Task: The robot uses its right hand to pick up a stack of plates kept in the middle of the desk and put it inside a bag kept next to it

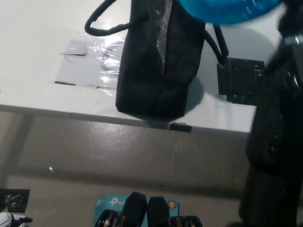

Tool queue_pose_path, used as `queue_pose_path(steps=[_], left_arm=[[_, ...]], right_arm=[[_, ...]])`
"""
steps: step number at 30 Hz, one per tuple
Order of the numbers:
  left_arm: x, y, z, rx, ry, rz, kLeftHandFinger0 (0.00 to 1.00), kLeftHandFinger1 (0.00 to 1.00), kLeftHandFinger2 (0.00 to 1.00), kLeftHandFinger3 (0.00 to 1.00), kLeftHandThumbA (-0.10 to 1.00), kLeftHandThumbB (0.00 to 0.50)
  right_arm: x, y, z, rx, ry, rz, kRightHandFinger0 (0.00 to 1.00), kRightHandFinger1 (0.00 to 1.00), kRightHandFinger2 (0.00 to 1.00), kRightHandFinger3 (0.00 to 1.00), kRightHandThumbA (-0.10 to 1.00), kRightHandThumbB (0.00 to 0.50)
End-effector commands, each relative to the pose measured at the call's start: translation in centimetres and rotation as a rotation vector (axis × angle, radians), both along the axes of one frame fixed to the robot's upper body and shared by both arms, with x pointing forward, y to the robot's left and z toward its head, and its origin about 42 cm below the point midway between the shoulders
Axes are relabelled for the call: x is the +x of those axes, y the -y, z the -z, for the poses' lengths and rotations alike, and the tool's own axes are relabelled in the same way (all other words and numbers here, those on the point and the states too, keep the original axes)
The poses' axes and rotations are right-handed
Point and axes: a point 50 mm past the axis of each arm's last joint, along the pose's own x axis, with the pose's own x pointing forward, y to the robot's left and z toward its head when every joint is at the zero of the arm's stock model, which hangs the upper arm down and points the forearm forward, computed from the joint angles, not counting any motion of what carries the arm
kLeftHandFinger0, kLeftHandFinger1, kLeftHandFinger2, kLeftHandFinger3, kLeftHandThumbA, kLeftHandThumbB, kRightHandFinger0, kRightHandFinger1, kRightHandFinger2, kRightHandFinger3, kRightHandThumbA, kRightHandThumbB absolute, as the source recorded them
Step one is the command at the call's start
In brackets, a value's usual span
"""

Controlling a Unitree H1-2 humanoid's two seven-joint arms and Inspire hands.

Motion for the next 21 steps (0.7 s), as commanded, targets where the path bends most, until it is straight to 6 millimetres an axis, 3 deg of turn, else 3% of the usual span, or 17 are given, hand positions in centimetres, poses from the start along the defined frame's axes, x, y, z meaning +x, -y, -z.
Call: queue_pose_path(steps=[1, 2, 4, 5, 6, 7, 8, 10, 17, 21], left_arm=[[-0.1, -0.1, -1.0, 0.020, 0.021, -0.002, 0.87, 0.82, 0.91, 1.00, 0.51, 0.000], [-0.2, 0.1, -0.9, 0.020, 0.019, -0.002, 0.87, 0.82, 0.91, 1.00, 0.51, 0.000], [-0.2, 0.1, -0.9, 0.018, 0.019, -0.002, 0.87, 0.82, 0.91, 1.00, 0.48, 0.000], [-0.1, 0.1, -0.9, 0.018, 0.020, -0.001, 0.86, 0.81, 0.91, 1.00, 0.46, 0.000], [-0.1, 0.2, -0.9, 0.017, 0.021, 0.000, 0.86, 0.81, 0.91, 1.00, 0.45, 0.000], [-0.2, 0.2, -0.9, 0.020, 0.021, -0.001, 0.86, 0.82, 0.91, 1.00, 0.46, 0.000], [-0.2, 0.2, -1.0, 0.024, 0.021, 0.001, 0.87, 0.81, 0.90, 1.00, 0.47, 0.000], [-0.2, 0.2, -1.0, 0.019, 0.022, 0.003, 0.86, 0.82, 0.91, 1.00, 0.49, 0.000], [-0.5, 0.5, -0.8, 0.024, 0.020, 0.011, 0.84, 0.82, 0.91, 1.00, 0.47, 0.000], [-0.6, 0.5, -0.7, 0.021, 0.017, 0.009, 0.83, 0.81, 0.91, 1.00, 0.49, 0.000]], right_arm=[[-2.0, -3.7, -6.0, -0.045, 0.166, -0.164, 0.00, 0.00, 0.13, 0.03, -0.10, 0.188], [-2.0, -4.1, -6.1, -0.077, 0.172, -0.164, 0.00, 0.00, 0.02, 0.01, -0.10, 0.179], [-2.1, -4.7, -6.2, -0.144, 0.187, -0.146, 0.00, 0.00, 0.00, 0.00, -0.10, 0.194], [-2.1, -4.9, -6.2, -0.171, 0.191, -0.134, 0.00, 0.00, 0.00, 0.00, -0.10, 0.219], [-2.0, -5.4, -5.8, -0.239, 0.207, -0.114, 0.00, 0.00, 0.00, 0.00, -0.10, 0.282], [-1.9, -5.6, -5.5, -0.291, 0.222, -0.084, 0.00, 0.00, 0.00, 0.00, -0.10, 0.315], [-1.8, -5.6, -5.0, -0.346, 0.250, -0.060, 0.00, 0.00, 0.00, 0.00, -0.10, 0.292], [-1.3, -5.6, -3.3, -0.500, 0.285, -0.007, 0.00, 0.00, 0.00, 0.00, -0.10, 0.293], [0.1, -4.6, -0.3, -0.649, 0.273, 0.102, 0.00, 0.00, 0.00, 0.00, -0.10, 0.278], [0.8, -3.7, -0.6, -0.657, 0.276, 0.159, 0.00, 0.00, 0.00, 0.00, -0.10, 0.259]])
